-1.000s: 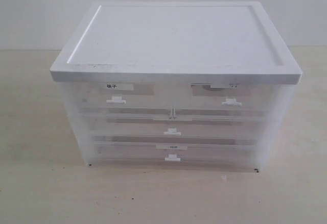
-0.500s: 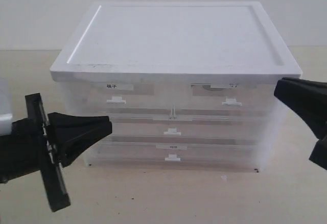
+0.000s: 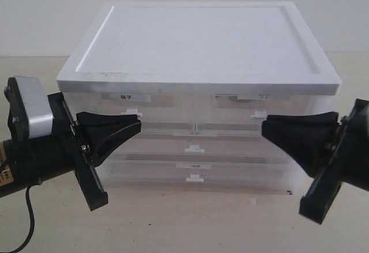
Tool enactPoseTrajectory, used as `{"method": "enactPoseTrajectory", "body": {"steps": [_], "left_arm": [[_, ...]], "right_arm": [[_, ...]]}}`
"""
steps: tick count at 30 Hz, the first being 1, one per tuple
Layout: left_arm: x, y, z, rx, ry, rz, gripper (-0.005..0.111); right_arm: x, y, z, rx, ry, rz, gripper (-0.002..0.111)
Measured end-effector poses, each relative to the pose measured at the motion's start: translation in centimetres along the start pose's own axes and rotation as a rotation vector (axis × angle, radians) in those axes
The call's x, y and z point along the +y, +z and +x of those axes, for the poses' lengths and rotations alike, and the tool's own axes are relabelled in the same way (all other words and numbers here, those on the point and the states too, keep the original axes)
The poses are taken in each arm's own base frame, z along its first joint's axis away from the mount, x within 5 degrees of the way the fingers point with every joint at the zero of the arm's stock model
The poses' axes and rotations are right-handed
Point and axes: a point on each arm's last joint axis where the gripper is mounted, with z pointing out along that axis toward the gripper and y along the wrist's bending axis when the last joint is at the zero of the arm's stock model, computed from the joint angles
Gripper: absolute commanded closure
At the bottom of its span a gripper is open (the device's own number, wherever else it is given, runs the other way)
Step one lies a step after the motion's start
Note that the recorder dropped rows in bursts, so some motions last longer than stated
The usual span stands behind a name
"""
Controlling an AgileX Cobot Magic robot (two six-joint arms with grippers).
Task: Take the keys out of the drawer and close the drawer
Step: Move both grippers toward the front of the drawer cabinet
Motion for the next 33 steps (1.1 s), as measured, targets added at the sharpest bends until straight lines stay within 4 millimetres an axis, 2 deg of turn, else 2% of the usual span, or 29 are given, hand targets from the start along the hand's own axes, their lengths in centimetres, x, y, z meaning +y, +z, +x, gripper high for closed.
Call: {"method": "enactPoseTrajectory", "body": {"steps": [3, 7, 11, 17, 20, 25, 27, 33], "left_arm": [[0.0, 0.0, 0.0, 0.000, 0.000, 0.002, 0.102], [0.0, 0.0, 0.0, 0.000, 0.000, 0.002, 0.102], [0.0, 0.0, 0.0, 0.000, 0.000, 0.002, 0.102], [0.0, 0.0, 0.0, 0.000, 0.000, 0.002, 0.102], [0.0, 0.0, 0.0, 0.000, 0.000, 0.002, 0.102], [0.0, 0.0, 0.0, 0.000, 0.000, 0.002, 0.102], [0.0, 0.0, 0.0, 0.000, 0.000, 0.002, 0.102], [0.0, 0.0, 0.0, 0.000, 0.000, 0.002, 0.102]], "right_arm": [[0.7, 1.1, 0.3, 0.029, -0.180, 0.012, 0.083], [0.5, 1.8, 0.8, 0.121, -0.379, 0.138, 0.066], [1.4, 2.2, 1.0, 0.159, -0.620, 0.113, 0.065], [1.1, 2.2, 0.8, 0.183, -0.753, 0.168, 0.065], [1.1, 2.3, 0.8, 0.187, -0.811, 0.170, 0.070], [0.9, 2.2, 0.8, 0.203, -0.876, 0.192, 0.092], [0.8, 2.2, 0.7, 0.203, -0.896, 0.201, 0.098], [0.3, 2.0, 0.8, 0.239, -0.908, 0.251, 0.099]]}}
